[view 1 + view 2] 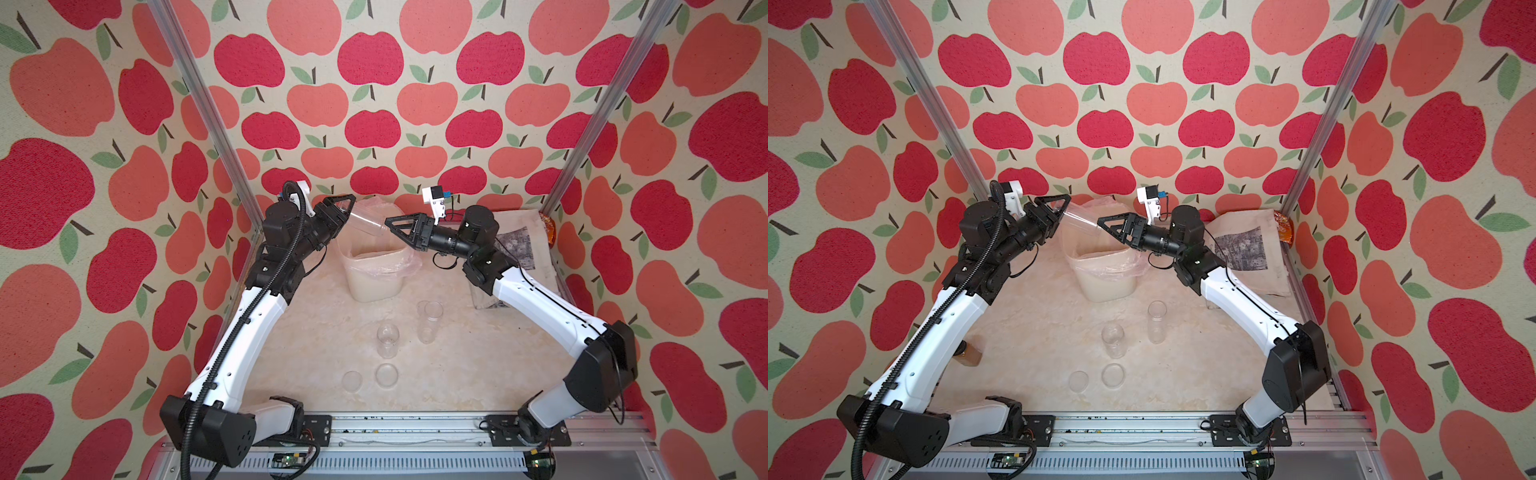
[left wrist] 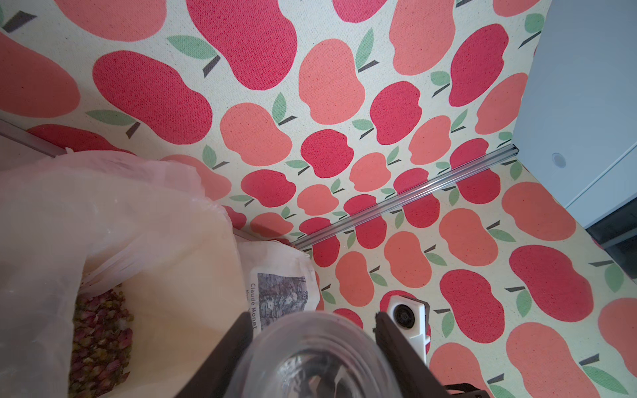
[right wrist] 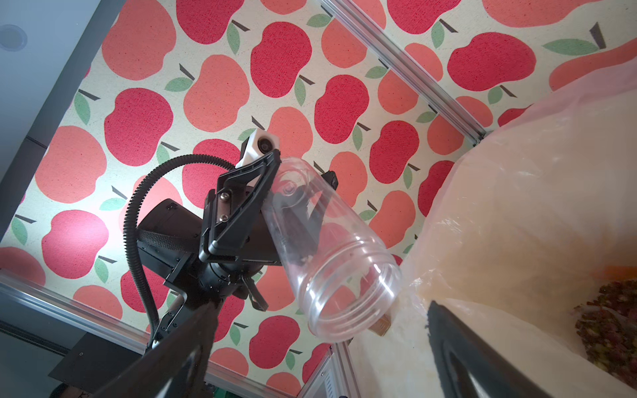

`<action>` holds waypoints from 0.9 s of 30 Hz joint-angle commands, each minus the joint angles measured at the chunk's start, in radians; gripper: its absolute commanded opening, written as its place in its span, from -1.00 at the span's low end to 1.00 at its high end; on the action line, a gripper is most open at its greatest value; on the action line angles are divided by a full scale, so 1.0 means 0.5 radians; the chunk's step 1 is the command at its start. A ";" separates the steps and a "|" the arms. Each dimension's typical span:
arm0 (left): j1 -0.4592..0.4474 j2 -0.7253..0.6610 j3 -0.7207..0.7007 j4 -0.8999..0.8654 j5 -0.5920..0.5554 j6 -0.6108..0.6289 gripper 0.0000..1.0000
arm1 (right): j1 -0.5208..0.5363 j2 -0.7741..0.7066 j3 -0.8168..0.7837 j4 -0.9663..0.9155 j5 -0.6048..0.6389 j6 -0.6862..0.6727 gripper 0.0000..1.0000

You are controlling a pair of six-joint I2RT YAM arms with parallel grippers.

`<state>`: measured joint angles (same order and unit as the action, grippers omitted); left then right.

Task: Empty the moldy dried flower tea in the jars
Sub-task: Place the jar at the center of the board.

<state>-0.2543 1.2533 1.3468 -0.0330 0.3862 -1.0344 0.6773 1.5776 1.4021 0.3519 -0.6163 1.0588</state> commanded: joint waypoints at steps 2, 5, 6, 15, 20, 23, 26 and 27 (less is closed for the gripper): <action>0.011 -0.069 -0.015 0.109 0.054 -0.051 -1.00 | 0.029 0.058 0.097 0.100 -0.028 0.055 0.99; 0.011 -0.076 -0.025 0.123 0.064 -0.065 -1.00 | 0.038 0.095 0.125 0.110 -0.018 0.072 0.99; 0.011 -0.078 -0.029 0.126 0.068 -0.071 -1.00 | 0.041 0.108 0.137 0.127 -0.019 0.089 0.99; 0.011 -0.072 -0.064 0.170 0.102 -0.123 -1.00 | 0.104 0.263 0.254 0.367 -0.077 0.309 0.90; 0.010 -0.075 -0.085 0.178 0.099 -0.131 -1.00 | 0.138 0.325 0.312 0.425 -0.090 0.375 0.64; 0.009 -0.081 -0.106 0.200 0.106 -0.149 -1.00 | 0.147 0.353 0.331 0.445 -0.088 0.396 0.51; 0.011 -0.086 -0.128 0.216 0.111 -0.161 -1.00 | 0.152 0.379 0.337 0.487 -0.093 0.425 0.35; 0.011 -0.089 -0.135 0.216 0.109 -0.162 -1.00 | 0.152 0.386 0.335 0.500 -0.093 0.435 0.30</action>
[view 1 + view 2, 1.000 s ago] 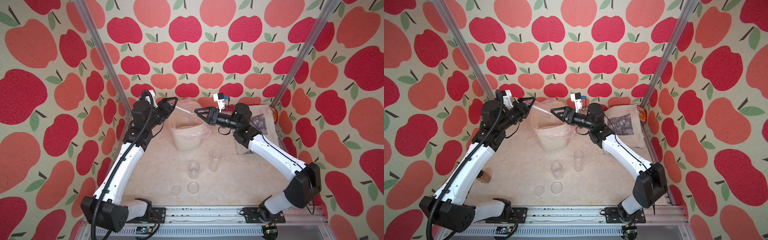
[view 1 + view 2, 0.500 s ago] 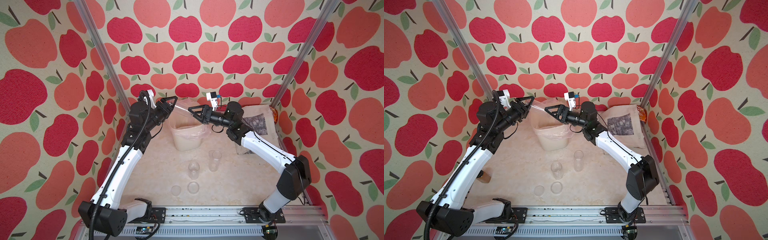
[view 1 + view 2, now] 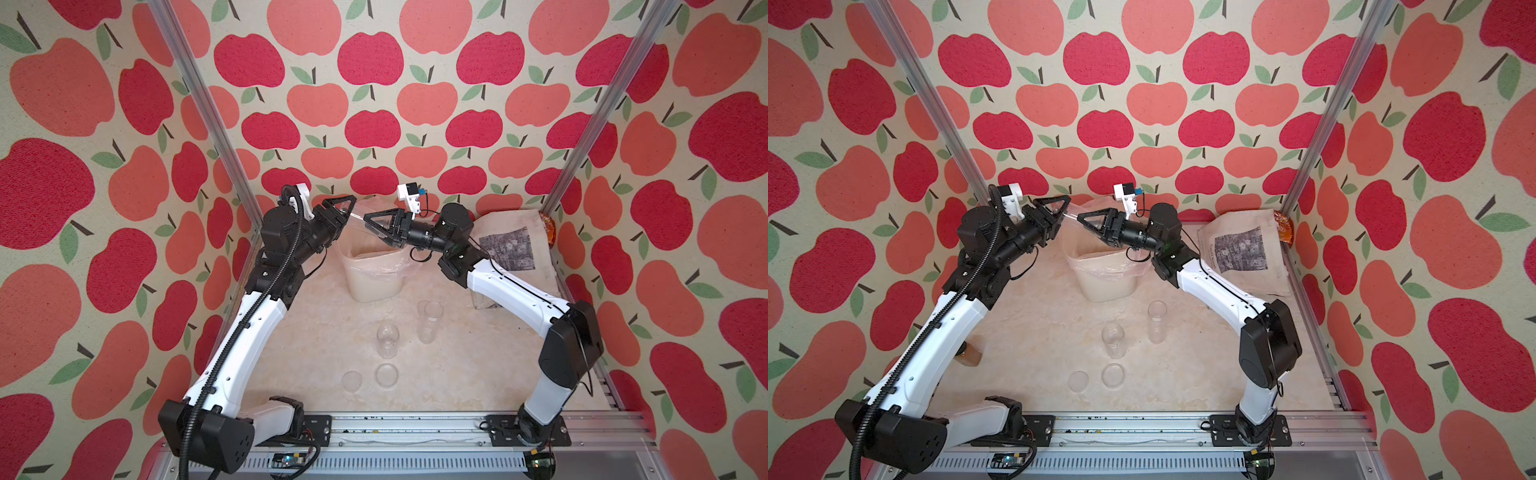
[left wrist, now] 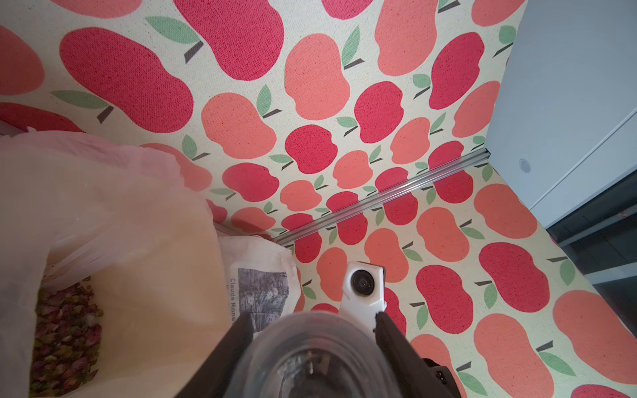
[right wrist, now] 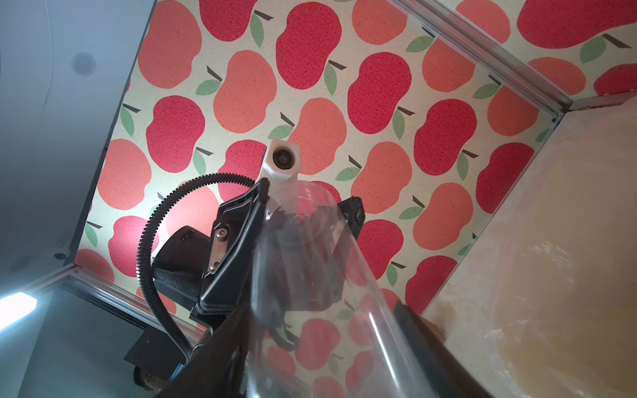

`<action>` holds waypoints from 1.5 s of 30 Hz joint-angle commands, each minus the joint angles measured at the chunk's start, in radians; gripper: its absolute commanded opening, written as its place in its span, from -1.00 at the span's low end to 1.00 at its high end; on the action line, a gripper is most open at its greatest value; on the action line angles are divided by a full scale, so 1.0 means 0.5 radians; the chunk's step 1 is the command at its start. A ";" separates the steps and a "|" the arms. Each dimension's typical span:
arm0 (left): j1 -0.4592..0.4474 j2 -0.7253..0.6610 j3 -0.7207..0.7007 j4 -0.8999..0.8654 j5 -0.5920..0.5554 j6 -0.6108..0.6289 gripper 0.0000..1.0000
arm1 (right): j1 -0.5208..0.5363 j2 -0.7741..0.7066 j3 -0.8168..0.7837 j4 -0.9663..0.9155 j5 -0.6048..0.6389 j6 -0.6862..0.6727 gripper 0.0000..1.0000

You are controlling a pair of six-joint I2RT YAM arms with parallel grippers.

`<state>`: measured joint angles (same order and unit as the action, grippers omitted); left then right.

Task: Empty the moldy dried flower tea in the jars
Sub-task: Place the jar at the center of the board.

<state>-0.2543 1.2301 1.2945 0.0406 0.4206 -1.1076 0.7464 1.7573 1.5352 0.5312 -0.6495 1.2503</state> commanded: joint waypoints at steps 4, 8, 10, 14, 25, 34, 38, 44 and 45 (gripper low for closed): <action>0.011 -0.056 -0.050 0.075 0.049 -0.022 -0.95 | 0.014 0.041 0.066 0.169 -0.033 0.067 0.12; 0.011 -0.063 -0.063 0.077 0.051 -0.013 -0.72 | 0.017 0.030 0.064 0.168 -0.039 0.049 -0.05; 0.010 -0.072 -0.070 0.073 0.046 0.002 -0.53 | 0.017 0.017 0.058 0.148 -0.040 0.021 -0.12; 0.013 -0.108 -0.066 0.014 0.015 0.097 -0.11 | 0.017 -0.039 0.067 0.006 -0.037 -0.115 -0.30; 0.051 -0.258 -0.018 -0.276 -0.122 0.410 0.77 | 0.023 -0.169 0.116 -0.465 -0.008 -0.511 -0.52; 0.084 -0.411 0.113 -0.790 -0.282 0.946 0.99 | 0.064 -0.221 0.326 -1.168 0.067 -1.021 -0.54; 0.091 -0.515 0.100 -1.038 -0.414 1.217 0.99 | 0.109 -0.206 0.506 -1.594 0.151 -1.307 -0.55; 0.094 -0.761 -0.112 -1.170 -0.668 1.459 0.99 | 0.265 -0.062 0.941 -2.365 0.383 -1.785 -0.56; 0.096 -0.807 -0.154 -1.181 -0.721 1.489 0.99 | 0.298 -0.017 1.032 -2.500 0.443 -1.850 -0.56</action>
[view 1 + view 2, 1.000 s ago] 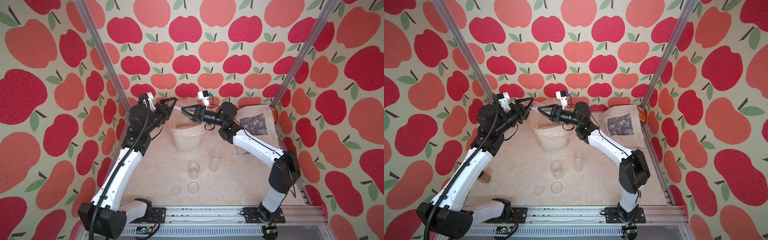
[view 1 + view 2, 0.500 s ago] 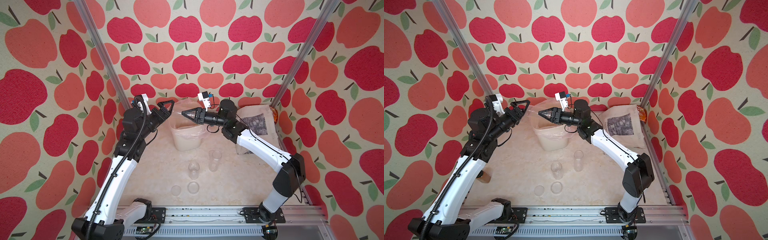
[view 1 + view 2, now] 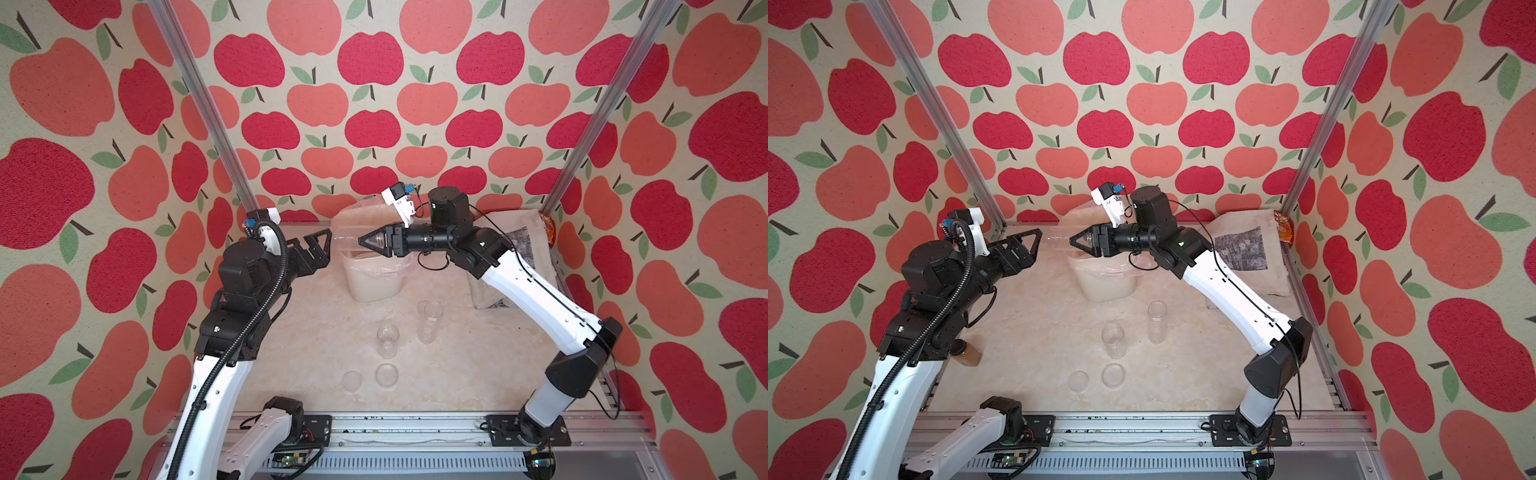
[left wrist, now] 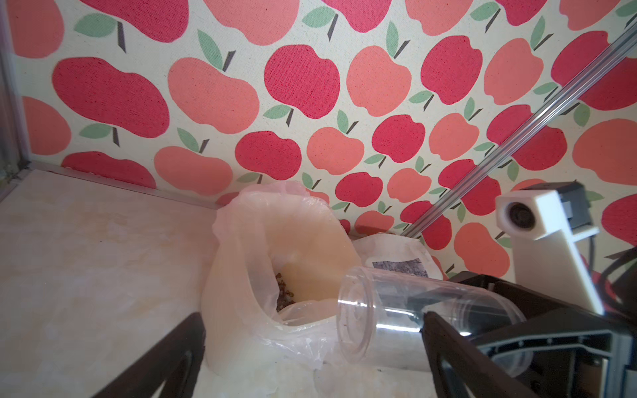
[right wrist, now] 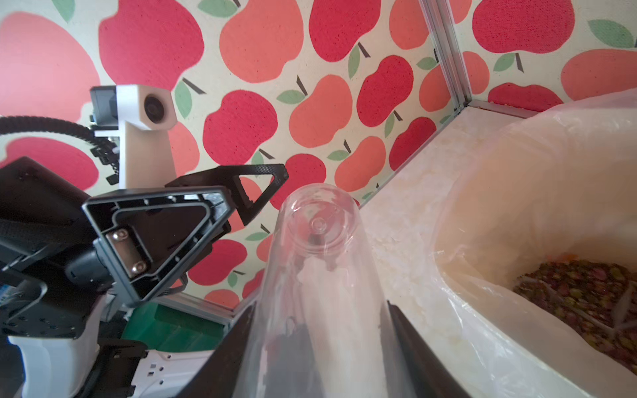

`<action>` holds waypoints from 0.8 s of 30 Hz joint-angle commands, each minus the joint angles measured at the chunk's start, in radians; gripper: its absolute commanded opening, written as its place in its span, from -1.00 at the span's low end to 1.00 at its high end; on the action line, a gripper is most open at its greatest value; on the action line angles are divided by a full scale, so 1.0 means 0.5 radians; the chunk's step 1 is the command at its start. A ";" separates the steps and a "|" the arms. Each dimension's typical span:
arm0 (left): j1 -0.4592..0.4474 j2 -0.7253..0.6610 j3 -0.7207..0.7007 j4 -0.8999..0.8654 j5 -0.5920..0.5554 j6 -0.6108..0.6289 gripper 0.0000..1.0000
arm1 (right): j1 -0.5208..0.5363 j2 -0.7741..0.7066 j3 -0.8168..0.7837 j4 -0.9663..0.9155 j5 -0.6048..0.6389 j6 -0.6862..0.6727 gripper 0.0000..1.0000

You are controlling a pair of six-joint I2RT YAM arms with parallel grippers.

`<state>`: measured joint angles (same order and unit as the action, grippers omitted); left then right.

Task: Empty the moldy dried flower tea in the jars
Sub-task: Place the jar at the center of the board.

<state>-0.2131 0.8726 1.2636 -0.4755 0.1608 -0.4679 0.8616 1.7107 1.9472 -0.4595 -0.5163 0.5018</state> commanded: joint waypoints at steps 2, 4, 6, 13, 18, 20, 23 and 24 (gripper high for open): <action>0.012 -0.158 -0.154 -0.186 -0.309 0.253 0.99 | 0.132 0.170 0.384 -0.777 0.299 -0.469 -0.57; 0.013 -0.216 -0.201 -0.237 -0.412 0.283 0.99 | 0.206 0.268 0.558 -1.009 0.420 -0.570 -0.57; 0.015 -0.272 -0.256 -0.266 -0.486 0.309 0.99 | 0.279 0.372 0.715 -1.206 0.522 -0.651 -0.57; 0.016 -0.428 -0.394 -0.343 -0.671 0.313 0.99 | 0.472 0.631 1.001 -1.612 0.769 -0.765 -0.55; 0.018 -0.498 -0.454 -0.389 -0.759 0.296 0.99 | 0.573 0.715 0.996 -1.682 0.838 -0.780 -0.52; 0.018 -0.525 -0.486 -0.388 -0.772 0.282 0.99 | 0.610 0.748 0.996 -1.714 0.871 -0.785 -0.49; 0.020 -0.567 -0.536 -0.377 -0.791 0.273 0.99 | 0.659 0.801 0.996 -1.767 0.928 -0.790 -0.47; 0.021 -0.578 -0.550 -0.373 -0.796 0.277 0.99 | 0.669 0.818 0.996 -1.782 0.948 -0.792 -0.47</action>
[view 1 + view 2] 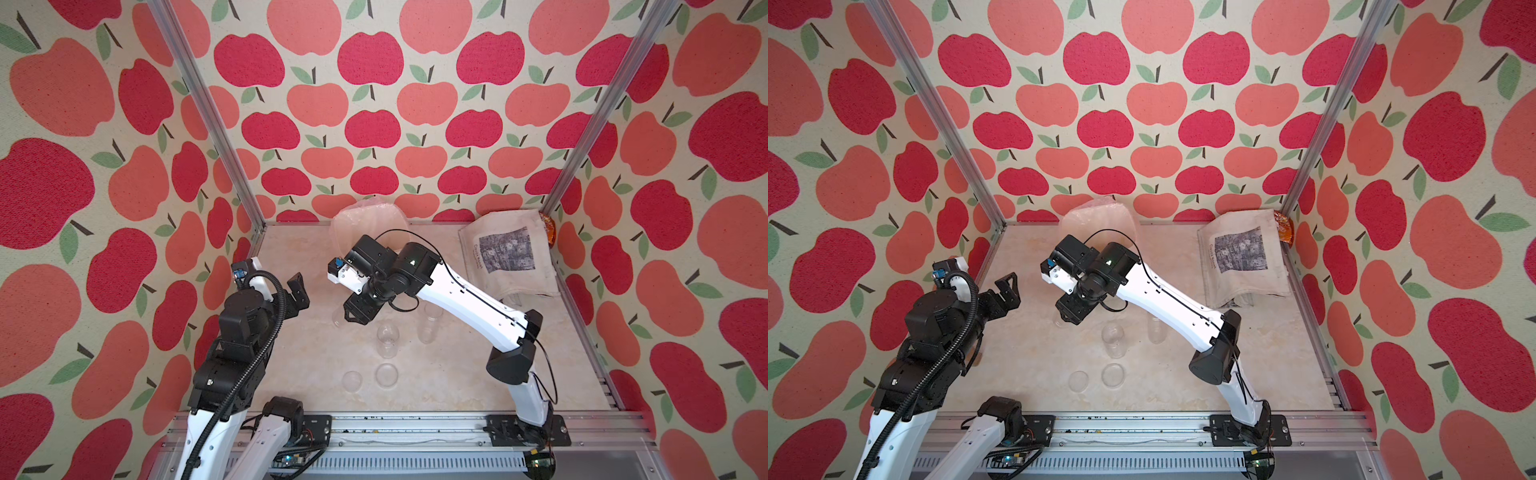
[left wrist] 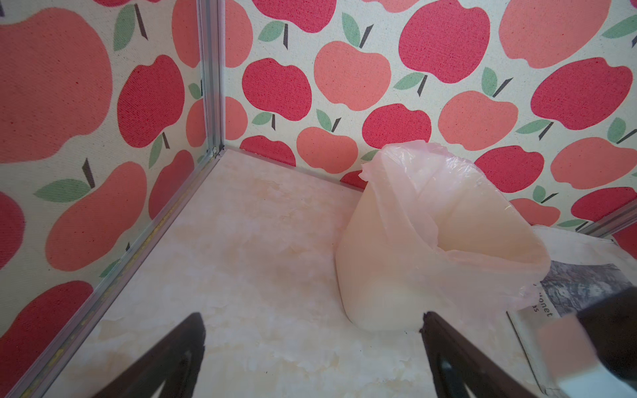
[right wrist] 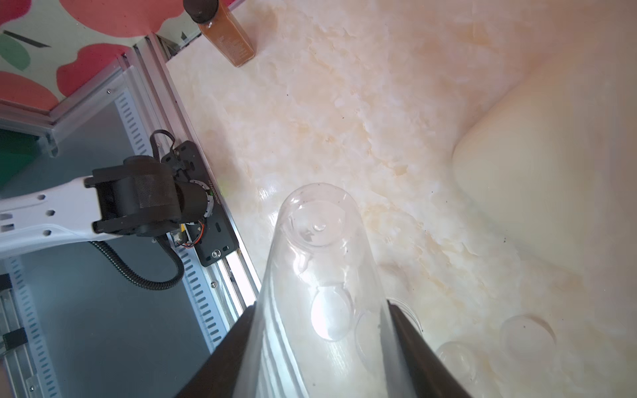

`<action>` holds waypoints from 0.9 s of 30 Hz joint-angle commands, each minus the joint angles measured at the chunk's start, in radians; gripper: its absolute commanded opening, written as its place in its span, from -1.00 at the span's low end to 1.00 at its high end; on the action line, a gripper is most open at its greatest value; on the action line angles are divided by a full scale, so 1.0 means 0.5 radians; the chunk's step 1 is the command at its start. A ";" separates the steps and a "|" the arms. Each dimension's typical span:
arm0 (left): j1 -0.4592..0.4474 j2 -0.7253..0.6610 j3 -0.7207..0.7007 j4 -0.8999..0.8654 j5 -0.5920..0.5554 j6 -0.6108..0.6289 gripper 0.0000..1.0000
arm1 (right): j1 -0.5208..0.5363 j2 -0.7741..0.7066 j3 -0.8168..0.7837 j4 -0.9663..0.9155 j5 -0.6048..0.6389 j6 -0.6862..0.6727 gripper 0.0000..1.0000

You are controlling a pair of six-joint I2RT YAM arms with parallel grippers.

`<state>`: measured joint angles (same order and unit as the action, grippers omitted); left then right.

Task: Empty the moldy dried flower tea in the jars
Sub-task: Place the jar at the center of the board.

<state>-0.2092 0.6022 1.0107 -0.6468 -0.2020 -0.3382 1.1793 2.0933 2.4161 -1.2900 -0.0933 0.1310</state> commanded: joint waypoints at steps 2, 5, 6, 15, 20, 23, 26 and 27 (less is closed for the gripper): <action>0.013 -0.065 -0.074 -0.019 -0.075 0.026 0.99 | 0.034 0.093 0.060 -0.157 0.129 -0.052 -0.46; 0.013 -0.095 -0.095 -0.009 -0.096 0.035 0.99 | 0.120 0.152 0.057 -0.211 0.170 -0.041 -0.45; 0.014 -0.100 -0.101 -0.006 -0.100 0.040 0.99 | 0.130 0.170 0.058 -0.228 0.184 -0.038 -0.45; 0.014 -0.112 -0.149 0.035 -0.084 0.046 0.99 | 0.195 0.366 0.052 -0.304 0.223 -0.020 -0.40; 0.013 -0.124 -0.190 0.051 -0.091 0.057 0.99 | 0.211 0.468 0.039 -0.309 0.252 -0.018 -0.39; 0.013 -0.137 -0.227 0.081 -0.085 0.065 0.99 | 0.211 0.524 0.030 -0.294 0.280 -0.007 -0.38; 0.014 -0.143 -0.255 0.108 -0.076 0.066 0.99 | 0.213 0.573 0.019 -0.266 0.293 0.005 -0.36; 0.014 -0.140 -0.261 0.109 -0.075 0.068 0.99 | 0.215 0.589 0.019 -0.257 0.304 0.007 -0.35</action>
<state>-0.2085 0.5411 0.8940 -0.6247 -0.2291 -0.3222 1.2762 2.3600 2.4252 -1.4117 0.0349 0.1272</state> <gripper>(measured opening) 0.994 0.570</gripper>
